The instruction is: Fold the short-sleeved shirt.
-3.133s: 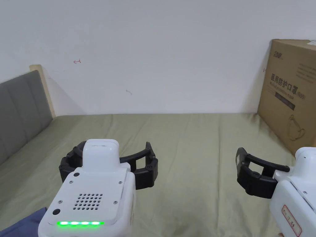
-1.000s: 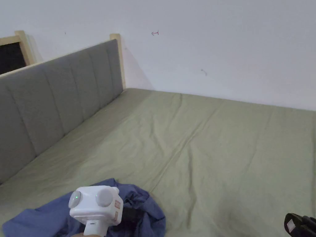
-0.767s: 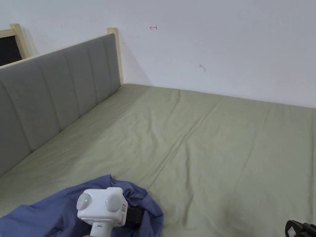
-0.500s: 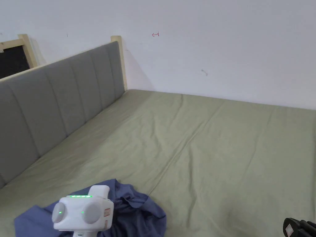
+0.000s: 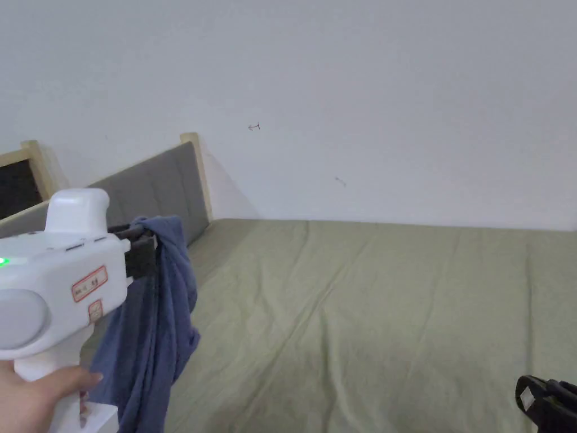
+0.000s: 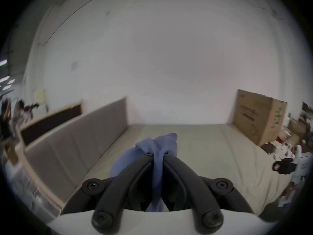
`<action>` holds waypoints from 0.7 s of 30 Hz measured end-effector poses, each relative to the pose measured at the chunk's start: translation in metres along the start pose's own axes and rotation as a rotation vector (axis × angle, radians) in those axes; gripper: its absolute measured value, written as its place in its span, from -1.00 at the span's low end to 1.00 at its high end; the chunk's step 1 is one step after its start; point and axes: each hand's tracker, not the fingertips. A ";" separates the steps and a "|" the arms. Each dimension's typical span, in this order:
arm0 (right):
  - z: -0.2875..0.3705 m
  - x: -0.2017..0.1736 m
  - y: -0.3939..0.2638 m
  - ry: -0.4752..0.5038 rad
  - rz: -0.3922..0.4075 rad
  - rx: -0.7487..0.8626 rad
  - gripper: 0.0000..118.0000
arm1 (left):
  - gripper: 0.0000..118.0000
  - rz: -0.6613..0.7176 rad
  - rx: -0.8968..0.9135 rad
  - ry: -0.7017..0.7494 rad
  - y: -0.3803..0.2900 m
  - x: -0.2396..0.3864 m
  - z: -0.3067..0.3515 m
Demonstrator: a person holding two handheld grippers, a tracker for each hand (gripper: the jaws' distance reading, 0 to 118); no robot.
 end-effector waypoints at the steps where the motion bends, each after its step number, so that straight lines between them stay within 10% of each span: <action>1: 0.007 0.003 0.004 -0.003 -0.016 0.025 -1.00 | -1.00 -0.023 0.019 -0.053 0.022 0.029 0.007; 12: 0.069 0.068 0.023 -0.169 -0.033 0.160 -1.00 | -1.00 0.019 -0.021 -0.651 0.067 0.265 -0.032; 21: 0.084 0.132 -0.010 -0.311 -0.113 0.085 -1.00 | -1.00 0.052 -0.956 -0.692 -0.143 0.386 -0.185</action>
